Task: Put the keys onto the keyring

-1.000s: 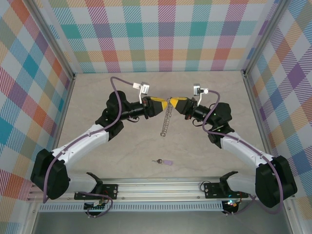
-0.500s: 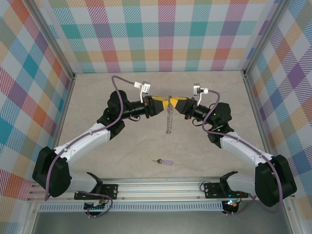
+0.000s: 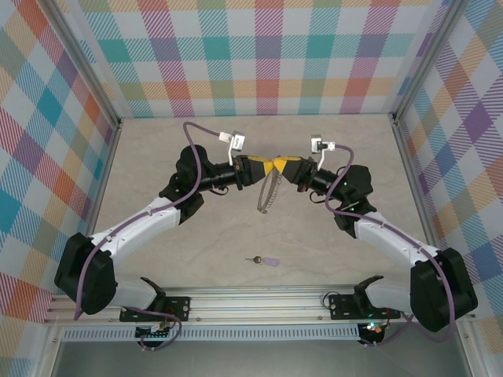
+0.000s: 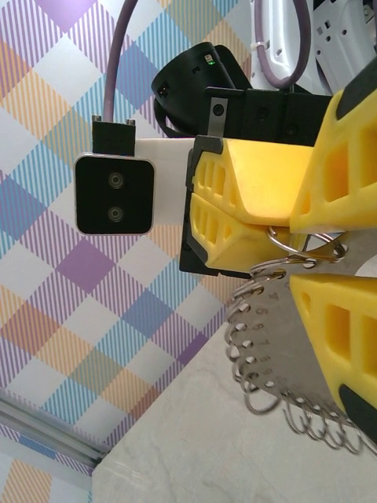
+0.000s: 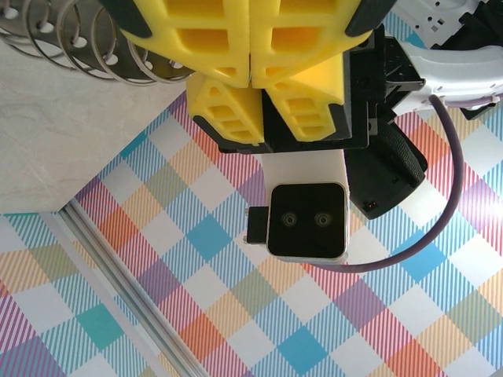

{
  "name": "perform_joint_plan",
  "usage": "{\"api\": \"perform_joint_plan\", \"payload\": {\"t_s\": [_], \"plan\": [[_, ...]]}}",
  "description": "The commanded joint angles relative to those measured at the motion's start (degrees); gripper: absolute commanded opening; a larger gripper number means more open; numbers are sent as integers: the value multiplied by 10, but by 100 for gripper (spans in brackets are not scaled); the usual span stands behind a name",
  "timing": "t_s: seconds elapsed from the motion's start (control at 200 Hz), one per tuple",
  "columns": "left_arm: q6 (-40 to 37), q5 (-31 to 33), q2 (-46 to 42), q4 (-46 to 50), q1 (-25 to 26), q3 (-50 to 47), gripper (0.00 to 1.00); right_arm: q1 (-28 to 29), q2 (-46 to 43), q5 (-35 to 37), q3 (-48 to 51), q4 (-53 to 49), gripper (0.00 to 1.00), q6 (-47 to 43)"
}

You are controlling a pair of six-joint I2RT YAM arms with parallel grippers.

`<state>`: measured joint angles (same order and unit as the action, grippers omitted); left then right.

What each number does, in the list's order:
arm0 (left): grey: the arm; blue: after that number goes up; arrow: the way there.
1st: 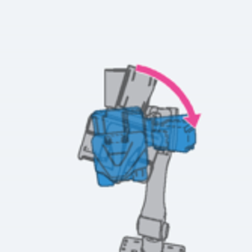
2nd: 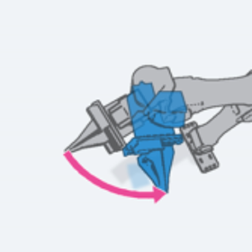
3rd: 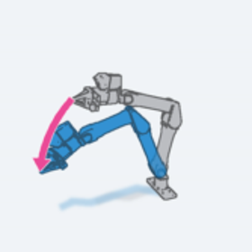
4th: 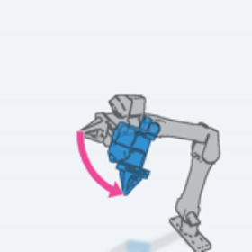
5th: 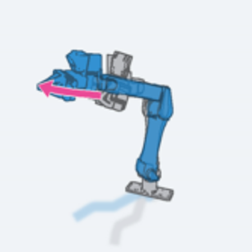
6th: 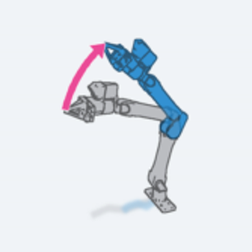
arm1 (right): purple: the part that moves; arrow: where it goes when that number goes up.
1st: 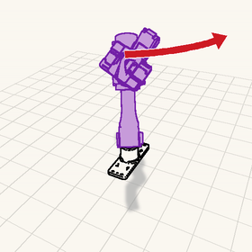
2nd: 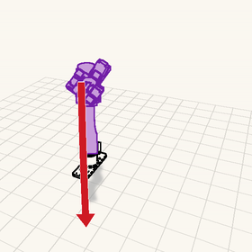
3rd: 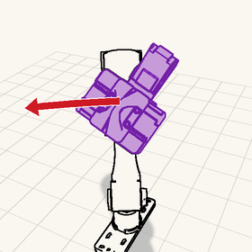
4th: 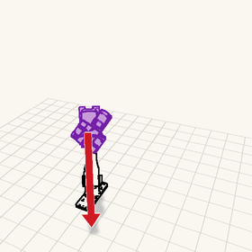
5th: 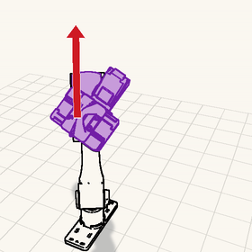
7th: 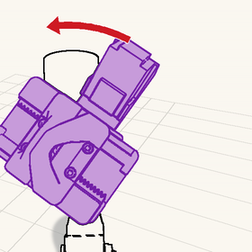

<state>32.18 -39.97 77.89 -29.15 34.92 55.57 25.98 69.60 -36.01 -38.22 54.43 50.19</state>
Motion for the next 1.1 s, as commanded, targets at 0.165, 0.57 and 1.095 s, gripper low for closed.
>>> {"api": "perform_joint_plan", "payload": {"t_s": [0.165, 0.57, 1.095], "plan": [[-8, 9, -9, -18, 8, 18, 25, 4, -1, -3, 7, 38, 0, 1], [-19, 3, -8, -1, 7, 21, 0, 4, -2, -3, 7, 34, 0, 2], [-223, 72, -89, 58, 10, -24, 0, -42, -202, 154, 35, -291, 68, -54]]}}
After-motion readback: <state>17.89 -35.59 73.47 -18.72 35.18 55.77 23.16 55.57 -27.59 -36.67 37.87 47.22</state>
